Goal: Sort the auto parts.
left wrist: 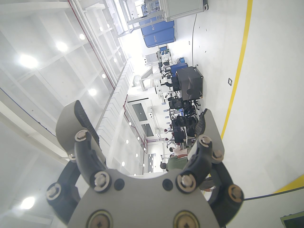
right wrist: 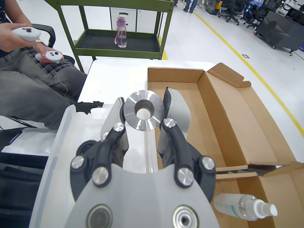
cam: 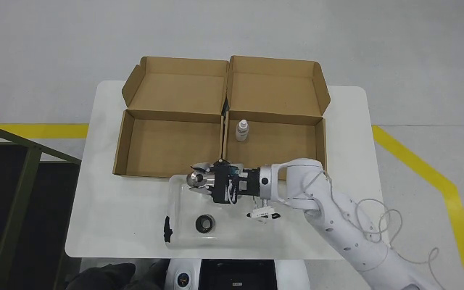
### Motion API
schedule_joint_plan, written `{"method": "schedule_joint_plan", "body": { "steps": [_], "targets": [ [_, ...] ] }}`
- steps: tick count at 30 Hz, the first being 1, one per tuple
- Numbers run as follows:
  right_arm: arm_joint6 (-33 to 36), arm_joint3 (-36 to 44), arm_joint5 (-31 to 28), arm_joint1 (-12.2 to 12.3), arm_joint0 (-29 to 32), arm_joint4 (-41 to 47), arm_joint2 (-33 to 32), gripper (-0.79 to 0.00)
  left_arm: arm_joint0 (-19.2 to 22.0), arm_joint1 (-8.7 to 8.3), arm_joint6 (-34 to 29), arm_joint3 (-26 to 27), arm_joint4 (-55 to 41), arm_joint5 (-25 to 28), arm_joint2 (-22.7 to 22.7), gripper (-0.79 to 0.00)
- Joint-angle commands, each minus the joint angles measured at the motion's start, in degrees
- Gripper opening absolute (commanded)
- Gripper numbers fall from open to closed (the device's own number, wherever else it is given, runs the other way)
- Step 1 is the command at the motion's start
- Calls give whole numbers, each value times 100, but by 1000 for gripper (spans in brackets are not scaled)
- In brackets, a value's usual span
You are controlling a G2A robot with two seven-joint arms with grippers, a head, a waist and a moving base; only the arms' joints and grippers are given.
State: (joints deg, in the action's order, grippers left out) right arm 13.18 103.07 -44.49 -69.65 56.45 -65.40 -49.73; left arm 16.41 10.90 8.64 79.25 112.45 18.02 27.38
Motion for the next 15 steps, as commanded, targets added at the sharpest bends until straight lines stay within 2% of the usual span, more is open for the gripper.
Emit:
{"method": "schedule_joint_plan", "body": {
  "steps": [1, 15],
  "targets": [
    [-67, -18, -9, 5, -11, 136, -85, -785, 0, 0, 0, 0, 0, 0, 0, 0],
    [-251, -196, 122, 6, -32, 582, -366, -785, 0, 0, 0, 0, 0, 0, 0, 0]
  ]
}}
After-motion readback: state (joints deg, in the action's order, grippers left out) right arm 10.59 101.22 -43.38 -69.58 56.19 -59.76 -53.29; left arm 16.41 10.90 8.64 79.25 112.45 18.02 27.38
